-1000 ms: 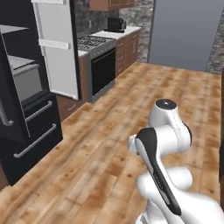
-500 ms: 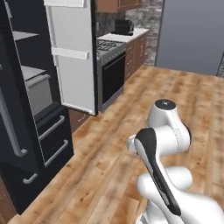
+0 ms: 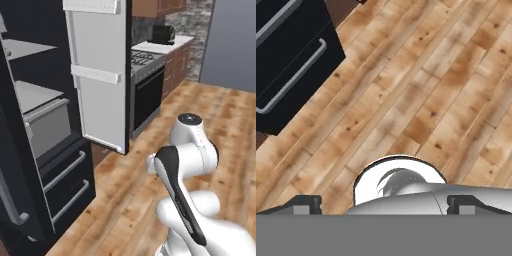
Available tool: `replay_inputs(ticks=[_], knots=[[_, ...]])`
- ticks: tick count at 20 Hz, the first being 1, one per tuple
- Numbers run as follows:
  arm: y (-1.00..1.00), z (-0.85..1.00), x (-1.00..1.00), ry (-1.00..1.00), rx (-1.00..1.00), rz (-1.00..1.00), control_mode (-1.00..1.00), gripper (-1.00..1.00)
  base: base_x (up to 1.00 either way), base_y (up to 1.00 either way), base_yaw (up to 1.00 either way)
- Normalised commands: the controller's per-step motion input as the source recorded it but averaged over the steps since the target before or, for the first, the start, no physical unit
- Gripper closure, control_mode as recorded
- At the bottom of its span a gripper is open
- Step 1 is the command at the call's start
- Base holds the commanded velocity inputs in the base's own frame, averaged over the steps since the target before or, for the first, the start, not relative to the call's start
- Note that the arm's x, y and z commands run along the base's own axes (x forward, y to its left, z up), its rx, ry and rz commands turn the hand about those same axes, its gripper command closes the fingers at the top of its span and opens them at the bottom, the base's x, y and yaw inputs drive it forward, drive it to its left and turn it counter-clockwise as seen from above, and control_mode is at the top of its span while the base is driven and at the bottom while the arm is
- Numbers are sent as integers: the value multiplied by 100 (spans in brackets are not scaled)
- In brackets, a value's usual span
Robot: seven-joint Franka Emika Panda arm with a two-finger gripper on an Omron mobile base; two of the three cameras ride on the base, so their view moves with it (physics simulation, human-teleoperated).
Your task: Gather the mushroom and lime from the fridge and place them on a tray on the dining counter. Then gather the chicken drumsticks from the fridge and place them on the other tray.
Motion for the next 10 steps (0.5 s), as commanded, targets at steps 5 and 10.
replay_inputs(ticks=[5,10], knots=[[0,0,0,0,0,0,100,-100,100,11,28],[0,0,0,0,0,0,100,-100,99,27,28]])
